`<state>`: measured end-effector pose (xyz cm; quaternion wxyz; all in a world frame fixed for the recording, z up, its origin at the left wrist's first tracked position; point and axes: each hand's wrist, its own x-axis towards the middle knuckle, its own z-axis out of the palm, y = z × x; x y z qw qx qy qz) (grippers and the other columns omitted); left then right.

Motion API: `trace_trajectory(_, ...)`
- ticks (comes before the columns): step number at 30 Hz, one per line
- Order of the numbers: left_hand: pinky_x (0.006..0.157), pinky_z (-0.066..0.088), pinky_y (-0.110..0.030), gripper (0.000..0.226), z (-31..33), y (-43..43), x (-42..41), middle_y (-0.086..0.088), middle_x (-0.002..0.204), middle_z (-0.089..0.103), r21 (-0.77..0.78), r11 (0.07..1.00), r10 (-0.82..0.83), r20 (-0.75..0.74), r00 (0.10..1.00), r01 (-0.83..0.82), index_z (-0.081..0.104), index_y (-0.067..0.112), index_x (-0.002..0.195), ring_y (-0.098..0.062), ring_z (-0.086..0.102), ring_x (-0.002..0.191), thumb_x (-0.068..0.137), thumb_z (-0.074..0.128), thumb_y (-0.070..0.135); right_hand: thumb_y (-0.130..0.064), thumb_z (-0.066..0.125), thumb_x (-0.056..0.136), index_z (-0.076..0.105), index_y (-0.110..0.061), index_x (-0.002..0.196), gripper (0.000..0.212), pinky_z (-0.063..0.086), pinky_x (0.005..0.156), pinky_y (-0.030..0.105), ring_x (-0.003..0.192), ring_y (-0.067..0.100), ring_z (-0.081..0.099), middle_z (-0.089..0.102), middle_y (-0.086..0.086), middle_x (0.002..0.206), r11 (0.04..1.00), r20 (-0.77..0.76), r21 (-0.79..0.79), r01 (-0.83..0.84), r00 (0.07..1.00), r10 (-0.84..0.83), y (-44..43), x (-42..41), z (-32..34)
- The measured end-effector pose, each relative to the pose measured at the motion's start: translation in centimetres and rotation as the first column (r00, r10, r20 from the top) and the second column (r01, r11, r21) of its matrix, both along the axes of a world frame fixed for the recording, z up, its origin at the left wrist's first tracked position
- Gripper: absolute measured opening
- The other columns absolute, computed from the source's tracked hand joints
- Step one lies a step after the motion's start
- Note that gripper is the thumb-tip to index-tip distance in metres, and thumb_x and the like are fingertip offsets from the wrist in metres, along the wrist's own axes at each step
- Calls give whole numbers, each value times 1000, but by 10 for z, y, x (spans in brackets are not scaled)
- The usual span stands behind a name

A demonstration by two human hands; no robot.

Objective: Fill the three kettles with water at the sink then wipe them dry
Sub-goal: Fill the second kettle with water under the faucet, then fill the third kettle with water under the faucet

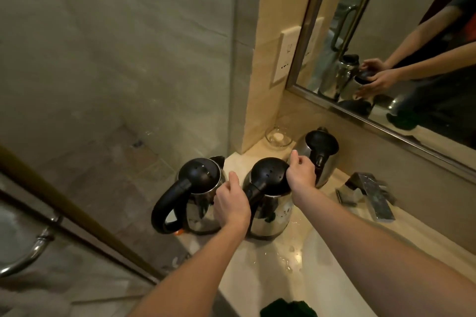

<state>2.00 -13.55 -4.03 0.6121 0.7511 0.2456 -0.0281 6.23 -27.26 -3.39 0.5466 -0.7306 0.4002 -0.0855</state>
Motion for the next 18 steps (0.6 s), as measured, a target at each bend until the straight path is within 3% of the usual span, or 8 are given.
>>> trace_trajectory(5, 86, 40, -34, 49, -12, -4, 8, 2, 76, 62, 36, 999, 40, 7, 999, -40, 59, 24, 71, -17, 62, 84, 102, 34, 53, -45, 44, 101, 57, -17, 112, 33, 37, 87, 34, 98, 18, 49, 57, 2, 106, 1000, -11, -19, -20, 1000, 19, -1, 14, -8)
trace_trajectory(8, 92, 47, -41, 53, -23, -11, 15, 0, 82, 67, 51, 997, 53, -4, 999, -53, 62, 24, 75, -21, 65, 88, 100, 30, 58, -44, 45, 101, 55, -20, 107, 27, 38, 89, 36, 98, 18, 49, 56, 1, 104, 999, -2, 2, -35, 999, 35, -6, 21, -11)
trace_trajectory(12, 96, 43, -42, 57, -25, -22, 24, -6, 98, 67, 84, 992, 94, -12, 995, -93, 70, 15, 98, -24, 59, 100, 101, 31, 56, -43, 45, 101, 50, -24, 101, 20, 38, 90, 35, 98, 17, 47, 53, -1, 103, 998, 21, -5, -64, 998, 64, -13, 33, -15)
trace_trajectory(18, 95, 42, -40, 57, -29, -37, 39, -3, 93, 64, 101, 988, 115, 8, 993, -115, 71, 12, 100, -21, 58, 97, 102, 31, 52, -42, 45, 101, 58, -21, 103, 24, 40, 91, 34, 97, 15, 50, 53, -6, 90, 994, 57, -13, -113, 992, 113, -24, 59, -21)
